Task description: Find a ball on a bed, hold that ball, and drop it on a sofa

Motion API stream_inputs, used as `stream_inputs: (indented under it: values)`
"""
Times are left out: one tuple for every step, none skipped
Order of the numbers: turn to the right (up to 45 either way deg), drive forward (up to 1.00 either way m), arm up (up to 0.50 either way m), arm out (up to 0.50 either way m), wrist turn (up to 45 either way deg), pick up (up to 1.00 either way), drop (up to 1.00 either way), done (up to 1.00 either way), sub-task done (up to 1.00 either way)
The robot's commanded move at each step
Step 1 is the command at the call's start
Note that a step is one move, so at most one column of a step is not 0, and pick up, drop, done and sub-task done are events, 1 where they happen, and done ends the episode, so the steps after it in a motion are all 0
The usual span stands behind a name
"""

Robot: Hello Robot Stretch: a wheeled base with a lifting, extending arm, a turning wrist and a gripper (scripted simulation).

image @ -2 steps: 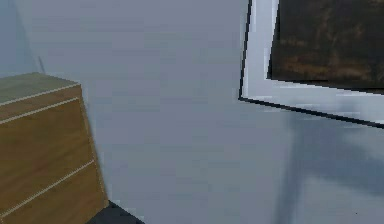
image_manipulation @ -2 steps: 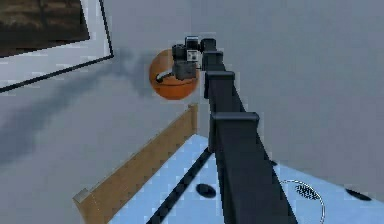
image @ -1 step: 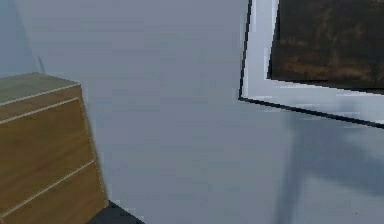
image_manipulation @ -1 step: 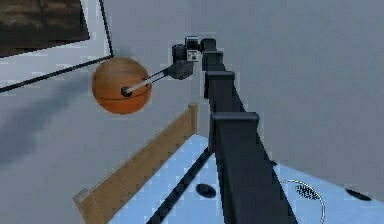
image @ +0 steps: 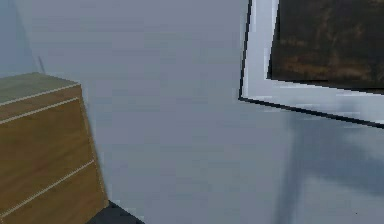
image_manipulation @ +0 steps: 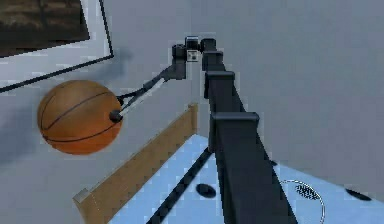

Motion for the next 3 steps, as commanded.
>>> stream_inputs:
  values:
    - [0.0,0.0,0.0,0.0,-24.0,0.0,0.0,0.0,0.0]
    - [0.0,0.0,0.0,-0.48,0.0,0.0,0.0,0.0,0.0]
    - [-45.0,0.0,0.0,0.0,0.0,0.0,0.0,0.0,0.0]
